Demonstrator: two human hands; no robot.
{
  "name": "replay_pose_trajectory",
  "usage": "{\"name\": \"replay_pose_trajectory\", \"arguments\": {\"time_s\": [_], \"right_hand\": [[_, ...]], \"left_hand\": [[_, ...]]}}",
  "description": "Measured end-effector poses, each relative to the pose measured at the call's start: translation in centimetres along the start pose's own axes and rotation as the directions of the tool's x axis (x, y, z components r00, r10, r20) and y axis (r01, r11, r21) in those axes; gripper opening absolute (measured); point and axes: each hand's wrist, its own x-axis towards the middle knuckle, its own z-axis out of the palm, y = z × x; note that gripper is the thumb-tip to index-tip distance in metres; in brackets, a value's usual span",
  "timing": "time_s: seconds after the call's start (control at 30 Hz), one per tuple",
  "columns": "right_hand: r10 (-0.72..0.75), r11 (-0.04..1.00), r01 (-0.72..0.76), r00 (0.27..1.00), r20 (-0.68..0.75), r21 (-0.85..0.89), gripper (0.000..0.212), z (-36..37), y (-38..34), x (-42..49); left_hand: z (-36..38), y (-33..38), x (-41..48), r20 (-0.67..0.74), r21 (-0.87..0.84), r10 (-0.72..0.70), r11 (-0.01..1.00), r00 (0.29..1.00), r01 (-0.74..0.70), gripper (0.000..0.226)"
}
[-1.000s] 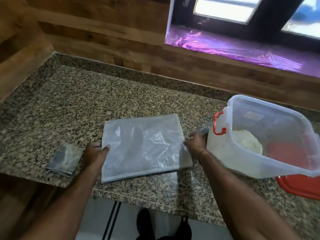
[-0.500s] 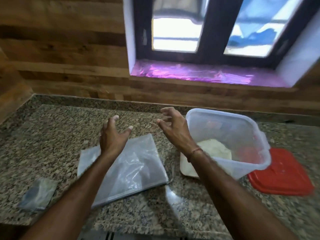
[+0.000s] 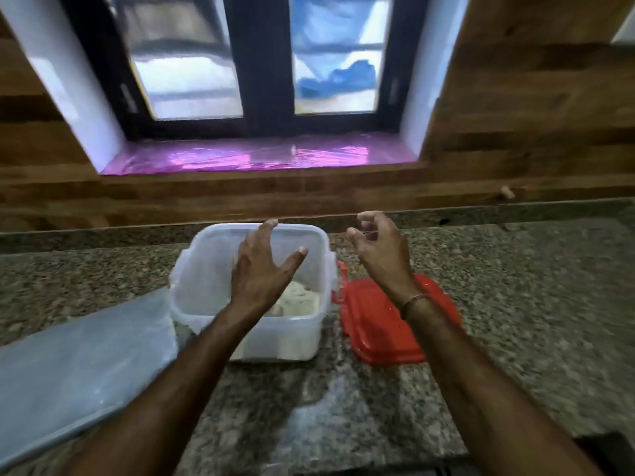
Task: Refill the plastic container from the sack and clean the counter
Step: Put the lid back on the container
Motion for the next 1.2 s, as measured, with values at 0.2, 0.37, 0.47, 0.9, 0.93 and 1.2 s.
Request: {"name": "replay_pose_trajectory", "arguments": {"time_s": [0.2, 0.37, 0.47, 0.9, 0.93, 1.2], "right_hand": [[0.236, 0.951, -0.210, 0.967, 0.094, -0.228, 0.041, -5.4, 11.7, 0.0], [0.514, 0.823, -0.406, 0.831, 0.216, -0.397, 0.069, -6.0, 19.3, -1.5], [0.605, 0.738, -0.457, 0.774, 0.187, -0.496, 0.086, -5.9, 22.9, -2.1], [0.711, 0.670, -0.597, 0.688, 0.149, -0.440, 0.086, -3.2, 25.6, -2.1], [0.723, 0.664, -0.612, 0.671, 0.163, -0.429, 0.089, -2.8, 25.7, -2.2], [0.775, 0.466, -0.847, 0.530, 0.344, 0.257, 0.062, -4.5, 25.9, -1.9]], "left_hand": [[8.4, 4.1, -1.0, 0.309, 0.292, 0.137, 0.928, 0.941, -0.231, 0.114], [10.5, 4.3, -0.6, 0.351, 0.389, 0.081, 0.893, 0.933, -0.224, 0.101], [11.2, 4.6, -0.1, 0.325, 0.425, 0.057, 0.883, 0.944, -0.200, 0.093], [12.3, 5.2, 0.7, 0.258, 0.412, -0.028, 0.907, 0.966, -0.084, 0.085], [12.3, 5.2, 0.7, 0.258, 0.409, -0.029, 0.909, 0.966, -0.082, 0.085], [12.5, 4.8, 0.9, 0.252, 0.403, -0.036, 0.912, 0.967, -0.071, 0.083]]}}
